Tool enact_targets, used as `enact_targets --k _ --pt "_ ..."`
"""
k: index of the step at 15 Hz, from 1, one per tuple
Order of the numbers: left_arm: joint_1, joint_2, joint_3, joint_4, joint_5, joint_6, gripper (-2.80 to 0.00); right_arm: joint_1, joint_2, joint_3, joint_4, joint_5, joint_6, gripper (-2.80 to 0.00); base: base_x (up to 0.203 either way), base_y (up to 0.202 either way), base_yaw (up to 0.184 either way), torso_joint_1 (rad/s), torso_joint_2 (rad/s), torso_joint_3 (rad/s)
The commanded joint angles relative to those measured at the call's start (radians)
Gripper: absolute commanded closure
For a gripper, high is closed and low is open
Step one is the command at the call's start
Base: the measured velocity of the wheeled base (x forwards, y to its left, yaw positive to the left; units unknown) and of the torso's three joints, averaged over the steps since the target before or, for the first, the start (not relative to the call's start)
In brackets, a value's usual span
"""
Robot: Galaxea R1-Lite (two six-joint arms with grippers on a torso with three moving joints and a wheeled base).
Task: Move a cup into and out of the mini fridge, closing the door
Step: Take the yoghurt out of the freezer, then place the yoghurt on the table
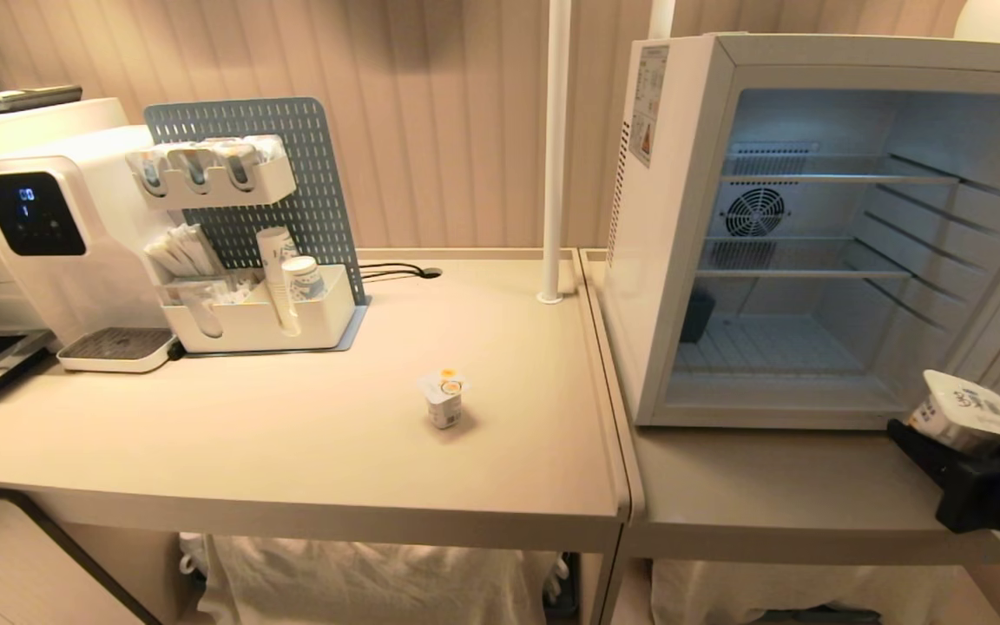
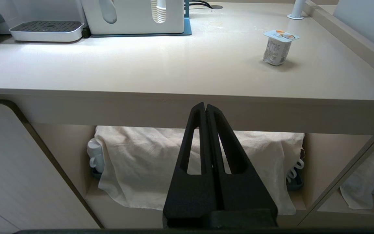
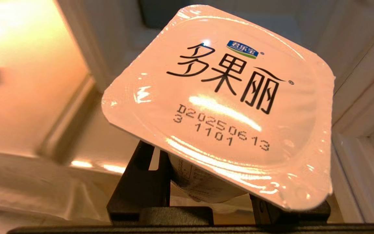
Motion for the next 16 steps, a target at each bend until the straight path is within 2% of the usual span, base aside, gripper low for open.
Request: enact_targets --k 1,5,7,9,10,12,13,14,16 --pt "0.0 0.0 0.0 -0.001 0.0 0.0 0.0 0.0 -0.415 -0.01 0.225 0.025 0.004 0.0 0.0 0.0 0.0 0.0 0.0 0.0" --pt "0.0 0.0 0.0 -0.001 0.0 -0.002 0.0 0.009 -0.989 -0.24 1.035 0.079 0.076 0.0 0.0 0.0 0.0 0.0 0.0 0.0" --pt "0.0 0.0 0.0 -0.001 -0.001 -0.002 0.0 0.015 -1.167 -0.29 1.225 0.093 0.112 0.0 0.0 0.0 0.0 0.0 0.0 0.0" --pt "0.0 0.0 0.0 -0.002 0.0 -0.002 0.0 0.018 -1.308 -0.263 1.309 0.077 0.129 0.0 0.0 0.0 0.0 0.0 0.0 0.0" --pt "0.0 0.0 0.0 -0.001 0.0 -0.002 0.0 0.019 -1.345 -0.199 1.307 0.053 0.132 0.0 0.0 0.0 0.0 0.0 0.0 0.0" --pt "0.0 0.0 0.0 -0.002 0.0 -0.002 0.0 0.02 -1.349 -0.042 1.184 0.015 0.123 0.0 0.0 0.0 0.0 0.0 0.0 0.0" --pt "0.0 0.0 0.001 -0.001 0.0 -0.002 0.0 0.02 -1.346 0.013 1.089 -0.007 0.114 0.0 0.0 0.0 0.0 0.0 0.0 0.0" --pt "0.0 0.0 0.0 -0.001 0.0 -0.002 0.0 0.02 -1.346 0.025 1.064 -0.032 0.108 0.0 0.0 0.0 0.0 0.0 0.0 0.0" --pt "0.0 0.0 0.0 -0.002 0.0 -0.002 0.0 0.021 -1.345 -0.023 1.211 -0.044 0.093 0.0 0.0 0.0 0.0 0.0 0.0 0.0"
